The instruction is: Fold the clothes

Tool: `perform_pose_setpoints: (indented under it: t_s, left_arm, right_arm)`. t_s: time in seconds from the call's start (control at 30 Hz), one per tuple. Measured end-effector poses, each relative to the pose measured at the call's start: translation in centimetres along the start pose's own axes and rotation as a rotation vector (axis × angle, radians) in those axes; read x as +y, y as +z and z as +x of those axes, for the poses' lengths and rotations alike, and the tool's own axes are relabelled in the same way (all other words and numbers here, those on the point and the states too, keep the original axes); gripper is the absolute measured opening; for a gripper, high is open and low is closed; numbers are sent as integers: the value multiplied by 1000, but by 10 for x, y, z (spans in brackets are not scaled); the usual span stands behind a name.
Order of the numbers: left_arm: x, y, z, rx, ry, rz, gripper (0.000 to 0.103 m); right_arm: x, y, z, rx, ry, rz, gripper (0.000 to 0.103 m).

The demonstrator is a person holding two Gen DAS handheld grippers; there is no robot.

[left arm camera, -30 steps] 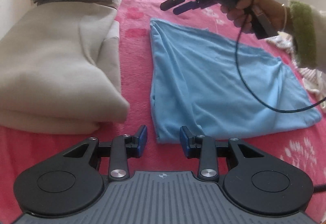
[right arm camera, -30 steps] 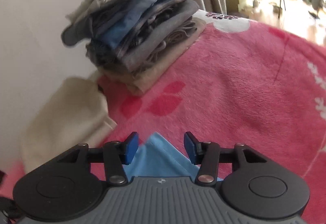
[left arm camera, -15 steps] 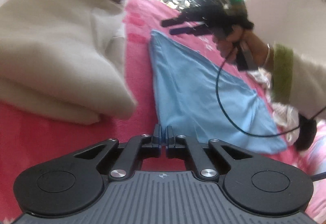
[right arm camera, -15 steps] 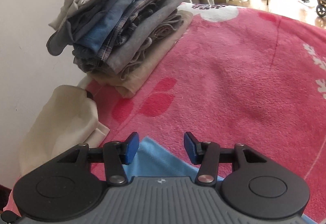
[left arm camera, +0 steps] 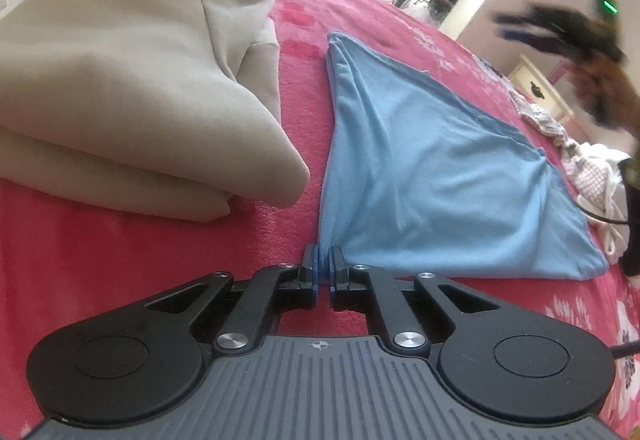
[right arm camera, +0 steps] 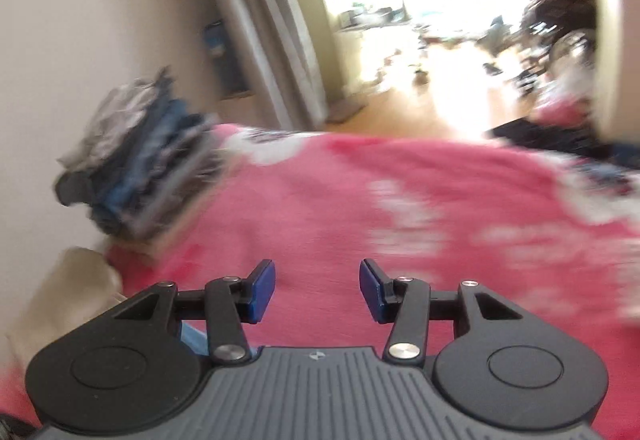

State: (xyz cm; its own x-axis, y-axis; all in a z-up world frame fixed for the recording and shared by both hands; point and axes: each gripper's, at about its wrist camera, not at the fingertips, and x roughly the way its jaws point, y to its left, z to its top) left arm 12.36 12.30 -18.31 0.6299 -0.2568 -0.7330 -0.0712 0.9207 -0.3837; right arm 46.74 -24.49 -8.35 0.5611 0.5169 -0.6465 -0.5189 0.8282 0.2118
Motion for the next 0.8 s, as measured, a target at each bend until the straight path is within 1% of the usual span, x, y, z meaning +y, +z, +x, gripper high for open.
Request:
perform_pose_setpoints:
  t_s: [0.07, 0.1, 0.13, 0.2, 0.27, 0.33, 0.37, 0.5, 0.63, 0.73, 0.8]
  left_arm:
    - [-1, 1, 1, 2, 13, 6, 7]
    - [-2, 1, 1, 4, 22, 10, 7]
    - [-3, 1, 1, 3, 29, 14, 7]
    - [-6, 0, 1, 1, 42, 24, 7]
    - [-8, 0, 2, -2, 56, 33, 7]
    - [-11, -1, 2, -4, 69, 43, 7]
    - [-12, -1, 2, -5, 76, 47, 7]
    - [-17, -2, 3, -10, 102, 67, 7]
    - [-18, -4, 3, -18, 110, 71, 7]
    - [-17, -5, 3, -21, 105, 71, 8]
    - [-16, -5, 2, -24, 100, 71, 8]
  right_arm:
    - [-18, -13, -23, 47, -38, -72, 50]
    - [-21, -21, -29, 73, -50, -110, 47]
    - [-21, -29, -31, 91, -53, -148, 44]
    - [-14, -45, -29, 115, -34, -223, 42]
    - [-1, -59, -18, 133, 6, -294, 39]
    - [19, -71, -1, 141, 41, -408, 38]
    - [29, -77, 7, 144, 47, -465, 38]
    - [61, -95, 40, 181, 60, -626, 38]
    - [72, -104, 58, 233, 37, -709, 38]
    - [72, -108, 66, 263, 22, -745, 38]
    - [70, -108, 69, 280, 24, -739, 38]
